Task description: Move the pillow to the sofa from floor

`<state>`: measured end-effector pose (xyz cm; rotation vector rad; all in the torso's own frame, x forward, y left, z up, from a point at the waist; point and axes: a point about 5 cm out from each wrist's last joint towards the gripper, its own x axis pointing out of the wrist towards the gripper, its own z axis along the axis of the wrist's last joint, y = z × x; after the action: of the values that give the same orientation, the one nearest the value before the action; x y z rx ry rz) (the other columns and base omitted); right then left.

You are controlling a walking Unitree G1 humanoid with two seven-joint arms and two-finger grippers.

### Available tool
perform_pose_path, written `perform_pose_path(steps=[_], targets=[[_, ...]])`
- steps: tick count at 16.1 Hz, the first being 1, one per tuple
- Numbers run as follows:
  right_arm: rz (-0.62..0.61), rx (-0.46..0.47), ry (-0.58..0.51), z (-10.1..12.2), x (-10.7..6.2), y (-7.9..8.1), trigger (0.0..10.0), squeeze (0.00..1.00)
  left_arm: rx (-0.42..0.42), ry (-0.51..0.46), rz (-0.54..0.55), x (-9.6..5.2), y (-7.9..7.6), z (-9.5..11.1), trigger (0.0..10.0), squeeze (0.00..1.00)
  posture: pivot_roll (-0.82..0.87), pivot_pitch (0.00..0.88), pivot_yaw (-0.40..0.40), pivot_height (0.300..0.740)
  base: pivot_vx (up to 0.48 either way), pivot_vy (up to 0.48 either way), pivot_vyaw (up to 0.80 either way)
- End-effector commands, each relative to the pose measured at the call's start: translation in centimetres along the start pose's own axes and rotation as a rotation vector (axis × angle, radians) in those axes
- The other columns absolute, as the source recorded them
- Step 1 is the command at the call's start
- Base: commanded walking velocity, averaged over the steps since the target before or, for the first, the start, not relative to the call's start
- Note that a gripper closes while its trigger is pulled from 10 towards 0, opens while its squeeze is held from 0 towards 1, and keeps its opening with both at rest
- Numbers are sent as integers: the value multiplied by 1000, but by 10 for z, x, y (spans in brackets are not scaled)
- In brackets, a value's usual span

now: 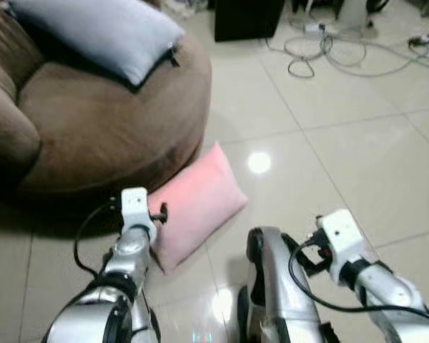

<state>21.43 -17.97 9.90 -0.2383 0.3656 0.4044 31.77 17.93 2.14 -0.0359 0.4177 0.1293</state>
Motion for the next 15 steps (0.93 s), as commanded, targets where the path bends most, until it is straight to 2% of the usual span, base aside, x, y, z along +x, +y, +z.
perform_pose_path(steps=[1, 5, 6, 7, 9, 11, 13, 15], targets=[[1, 1, 10, 2, -8, -3, 10000, 0, 18, 6, 11, -1, 0, -4, 10000, 1000, -192, 290, -61, 462, 0, 0, 0], [-5, -11, 22, 20, -29, -4, 10000, 0, 45, 12, -3, -3, -9, -8, 10000, 1000, -215, 335, -91, 462, 0, 0, 0], [2, -13, 24, 21, -29, -3, 10000, 0, 43, 19, -17, -3, -12, -9, 10000, 1000, -214, 339, -92, 462, 0, 0, 0], [23, -20, 28, 26, -32, 0, 10000, 0, 48, 48, -60, -4, -21, -13, 10000, 1000, -219, 357, -104, 462, 0, 0, 0], [31, -29, 30, 30, -34, 0, 10000, 0, 53, 74, -97, -5, -28, -17, 10000, 1000, -220, 358, -111, 462, 0, 0, 0], [36, -25, 37, 37, -42, 2, 10000, 0, 134, 122, -219, -9, -48, -25, 10000, 1000, -215, 349, -129, 462, 0, 0, 0], [41, -19, 45, 37, -45, 3, 10000, 0, 153, 116, -245, -9, -54, -24, 10000, 1000, -203, 349, -131, 462, 0, 0, 0], [47, -12, 55, 34, -48, 9, 10000, 0, 313, 71, -262, -9, -59, -20, 10000, 1000, -192, 347, -124, 462, 0, 0, 0]])
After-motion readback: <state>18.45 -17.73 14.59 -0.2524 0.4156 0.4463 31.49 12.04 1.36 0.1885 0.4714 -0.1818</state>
